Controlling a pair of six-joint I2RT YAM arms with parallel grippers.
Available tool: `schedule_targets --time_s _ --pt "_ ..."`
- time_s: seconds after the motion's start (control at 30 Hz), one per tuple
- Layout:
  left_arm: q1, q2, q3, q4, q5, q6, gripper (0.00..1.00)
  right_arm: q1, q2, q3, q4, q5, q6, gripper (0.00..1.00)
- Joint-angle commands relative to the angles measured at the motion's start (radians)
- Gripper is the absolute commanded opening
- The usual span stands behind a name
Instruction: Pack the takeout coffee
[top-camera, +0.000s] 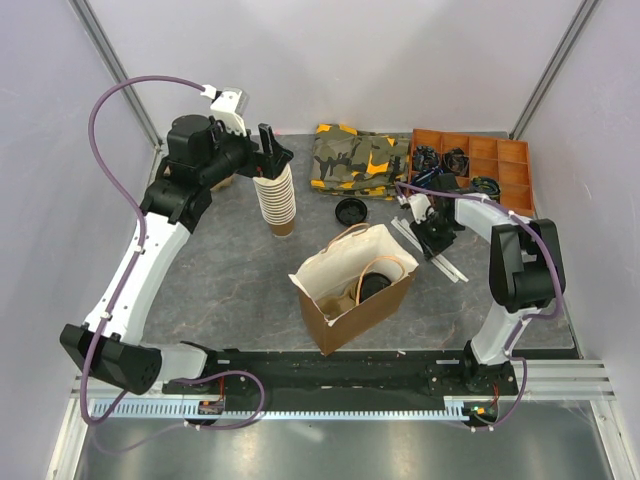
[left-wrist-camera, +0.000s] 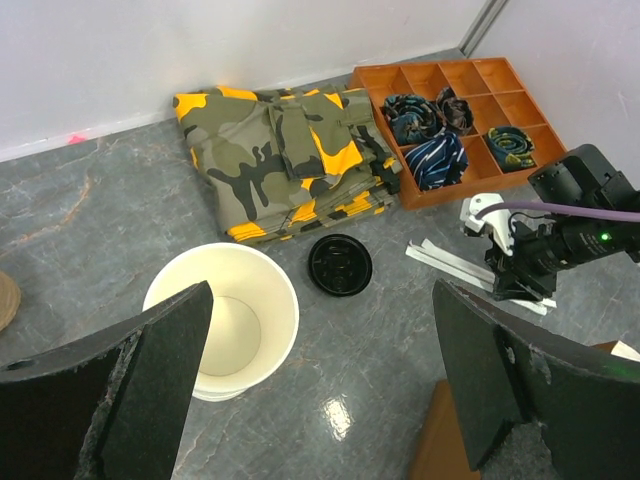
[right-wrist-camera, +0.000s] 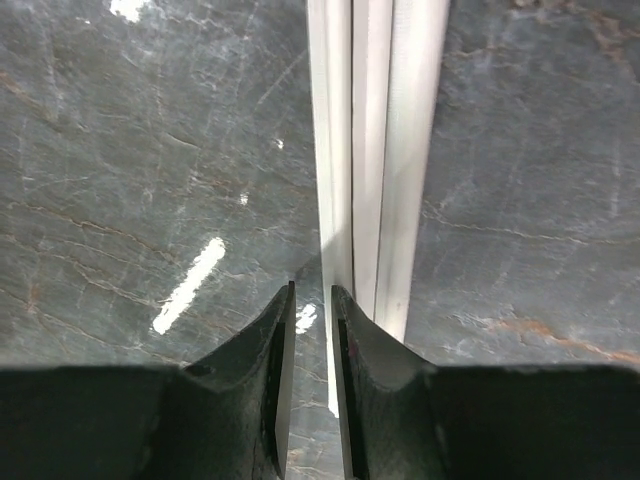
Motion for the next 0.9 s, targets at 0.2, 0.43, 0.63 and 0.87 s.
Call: schedule_targets --time_s 0.2,0.43,0.63,0.87 --pt "0.004 0.016 0.031 0.011 0.032 0.033 0.98 0.0 0.045 -0.02 -0.014 -0.035 -0.026 0.28" --pt "0.004 0.017 0.029 0.012 0.043 0.032 0.98 0.024 -0.021 -0.05 -0.052 -0.101 -0.049 0.27" --pt "0.004 0.019 0.032 0.012 0.052 0.03 0.98 0.026 -0.061 -0.011 -0.113 -0.188 -0.056 0.27" --pt "0.002 0.024 0.034 0.014 0.06 0.029 0.98 -0.006 -0.073 0.078 -0.12 -0.176 -0.032 0.27"
